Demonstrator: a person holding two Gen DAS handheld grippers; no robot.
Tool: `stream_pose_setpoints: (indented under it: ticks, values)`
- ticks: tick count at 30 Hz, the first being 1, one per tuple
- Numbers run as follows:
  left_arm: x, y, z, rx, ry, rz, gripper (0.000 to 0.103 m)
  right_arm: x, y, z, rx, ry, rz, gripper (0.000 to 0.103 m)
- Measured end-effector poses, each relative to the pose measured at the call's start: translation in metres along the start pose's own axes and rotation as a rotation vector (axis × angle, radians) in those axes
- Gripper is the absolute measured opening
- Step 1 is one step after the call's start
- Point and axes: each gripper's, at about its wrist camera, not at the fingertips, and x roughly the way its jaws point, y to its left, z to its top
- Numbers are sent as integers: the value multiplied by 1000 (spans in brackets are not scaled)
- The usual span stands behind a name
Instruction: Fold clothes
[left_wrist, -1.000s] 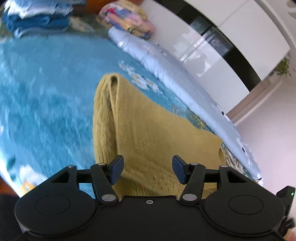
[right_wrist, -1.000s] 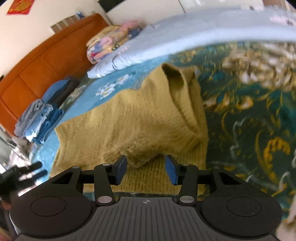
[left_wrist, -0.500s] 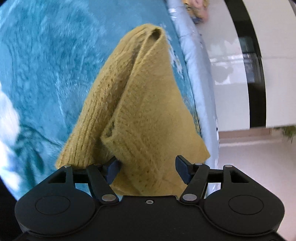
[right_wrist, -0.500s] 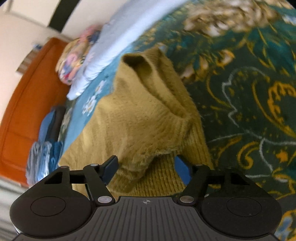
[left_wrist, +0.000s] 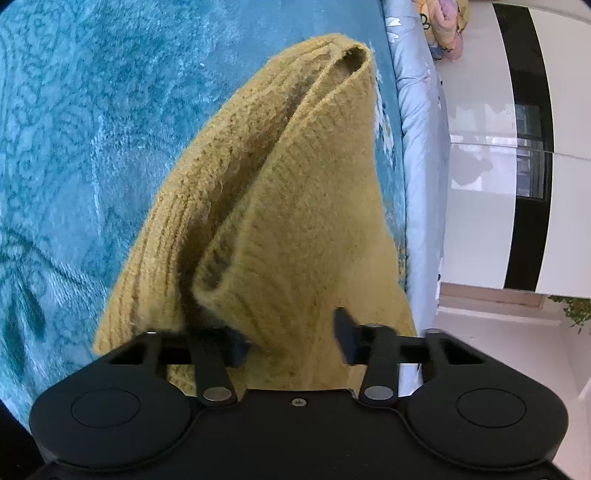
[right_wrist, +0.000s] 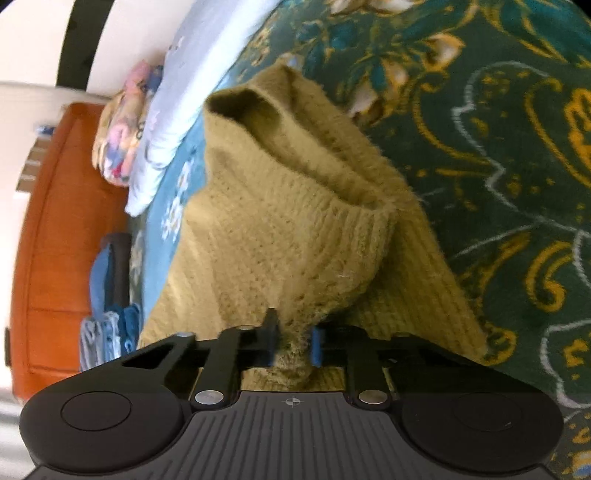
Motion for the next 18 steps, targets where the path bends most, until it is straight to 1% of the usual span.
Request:
stream_pose_setpoints:
  ticks: [1, 2, 3, 5, 8, 11, 12, 14, 18]
  values:
    - [0, -2, 0, 14, -3, 3, 16, 0, 3, 0, -17, -1, 1, 10]
    - [1, -4, 0, 29, -6, 7, 15, 0, 6, 1, -32, -3, 6, 9]
    - [1, -7, 0, 51, -9, 7, 14, -2, 10, 2, -42, -8, 16, 9]
    - [-1, -21, 1, 141, -24, -16, 13, -6, 19, 7, -76, -26, 42, 9]
    - [-16, -47, -2, 306, -100, -98, 12, -18, 38, 13, -158, -77, 97, 9]
    - [-30, -69, -6, 457, -169, -171, 13, -30, 50, 12, -252, -124, 140, 9]
    - [-31, -66, -7, 463, -168, -160, 13, -32, 50, 10, -269, -128, 136, 9]
    - [-28, -50, -12, 452, -158, -93, 13, -28, 38, 6, -261, -105, 104, 9]
    - [-15, -16, -16, 387, -130, 31, 12, -11, 2, -2, -174, -57, 36, 9]
